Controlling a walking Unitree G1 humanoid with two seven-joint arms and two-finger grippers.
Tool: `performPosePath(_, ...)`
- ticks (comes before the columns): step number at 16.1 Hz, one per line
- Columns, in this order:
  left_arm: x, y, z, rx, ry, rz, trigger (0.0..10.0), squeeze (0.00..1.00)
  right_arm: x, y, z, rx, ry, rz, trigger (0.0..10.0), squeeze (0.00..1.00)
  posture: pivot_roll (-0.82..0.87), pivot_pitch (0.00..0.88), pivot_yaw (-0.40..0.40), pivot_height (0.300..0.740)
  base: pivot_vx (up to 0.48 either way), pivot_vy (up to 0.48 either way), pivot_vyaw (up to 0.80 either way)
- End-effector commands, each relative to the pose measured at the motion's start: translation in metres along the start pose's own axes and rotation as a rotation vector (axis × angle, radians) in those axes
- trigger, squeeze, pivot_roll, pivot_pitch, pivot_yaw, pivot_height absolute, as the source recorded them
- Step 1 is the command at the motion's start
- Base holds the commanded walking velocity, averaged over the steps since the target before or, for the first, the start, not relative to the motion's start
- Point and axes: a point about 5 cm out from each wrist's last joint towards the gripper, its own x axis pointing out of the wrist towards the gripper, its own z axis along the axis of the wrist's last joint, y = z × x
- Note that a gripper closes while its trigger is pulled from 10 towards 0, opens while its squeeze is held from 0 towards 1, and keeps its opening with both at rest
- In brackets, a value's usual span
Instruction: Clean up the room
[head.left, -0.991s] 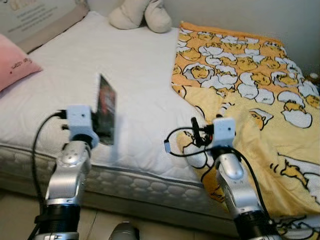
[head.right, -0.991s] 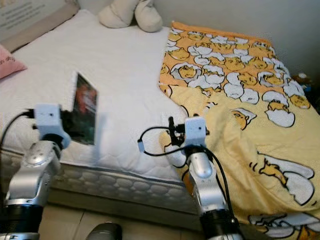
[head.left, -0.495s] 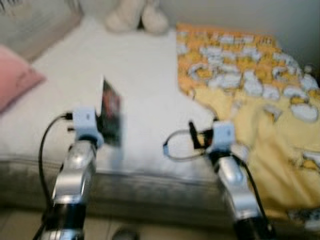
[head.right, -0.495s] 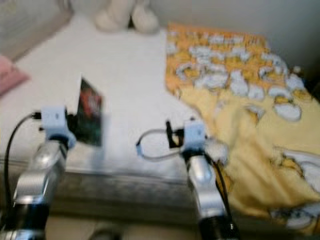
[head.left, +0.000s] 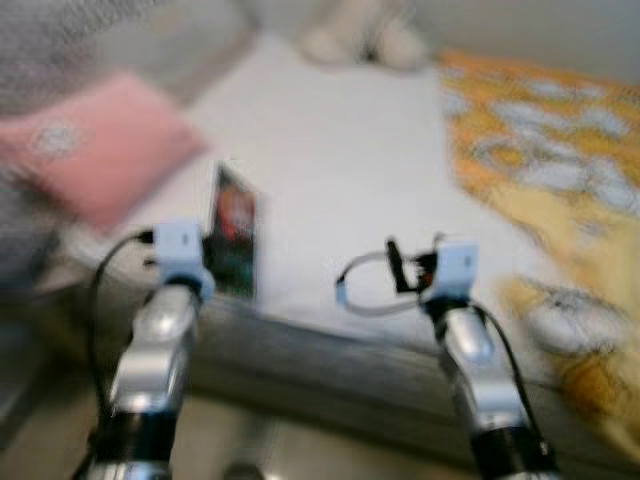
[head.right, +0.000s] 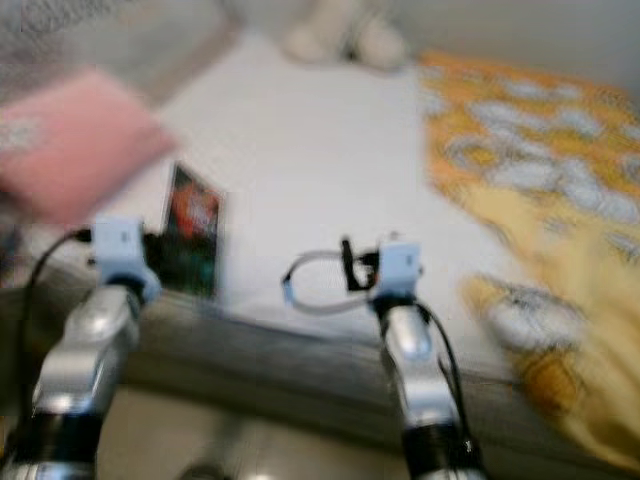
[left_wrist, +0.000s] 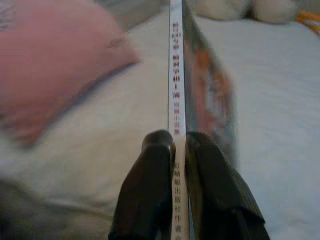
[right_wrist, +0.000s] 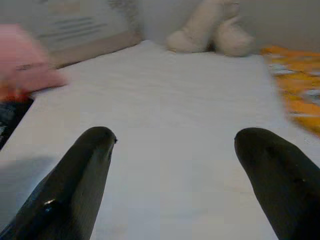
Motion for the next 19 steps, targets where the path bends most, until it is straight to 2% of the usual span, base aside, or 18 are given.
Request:
performPosePath(1,0.004,0.003,0.019,0.012,-0.078,0.007,0.0,0.0,0.002,-0.003,0.007,-0.006,-0.033,-0.053,10.0,0.0,0.1,0.0,-0.033,0.74,0.285,0.386,0.0)
performPosePath(3,0.006,0.002,0.021,0.015,-0.08,0.0,0.0,0.0,-0.004,-0.015,0.007,-0.023,-0.047,-0.151,10.0,0.0,0.1,0.0,-0.033,0.74,0.321,0.354,0.0)
performPosePath(5,0.009,0.004,0.023,0.018,-0.081,0.0,0.0,0.0,-0.023,-0.024,-0.002,-0.03,-0.031,-0.227,10.0,0.0,0.09,0.0,-0.025,0.74,0.369,0.306,0.0)
performPosePath(6,0.009,0.004,0.024,0.02,-0.081,0.0,0.0,0.0,-0.025,-0.025,-0.003,-0.025,-0.029,-0.246,10.0,0.0,0.09,0.0,-0.025,0.74,0.379,0.296,0.0)
performPosePath(8,0.011,0.0,0.026,0.03,-0.093,-0.023,0.0,0.0,-0.035,-0.037,-0.01,0.038,-0.002,-0.379,10.0,0.0,0.08,0.0,-0.021,0.74,0.0,0.0,0.0)
performPosePath(9,0.011,-0.002,0.028,0.038,-0.102,-0.039,0.0,0.0,-0.036,-0.039,-0.011,0.043,0.001,-0.398,10.0,0.0,0.08,0.0,-0.02,0.74,0.0,0.0,0.0)
performPosePath(11,0.011,-0.009,0.031,0.052,-0.124,-0.08,0.0,0.0,-0.036,-0.038,-0.009,0.033,-0.007,-0.396,10.0,0.0,0.07,0.0,-0.019,0.74,0.0,0.0,0.0)
performPosePath(15,0.01,-0.026,0.04,0.001,-0.171,-0.214,0.0,0.0,-0.027,-0.028,-0.001,-0.005,-0.042,-0.33,10.0,0.0,0.07,0.0,-0.014,0.74,0.0,0.0,0.0)
performPosePath(19,0.01,-0.031,0.048,0.028,-0.209,-0.303,0.0,0.0,-0.023,-0.019,0.002,-0.013,-0.053,-0.288,10.0,0.0,0.07,0.0,-0.012,0.74,0.46,0.0,0.0)
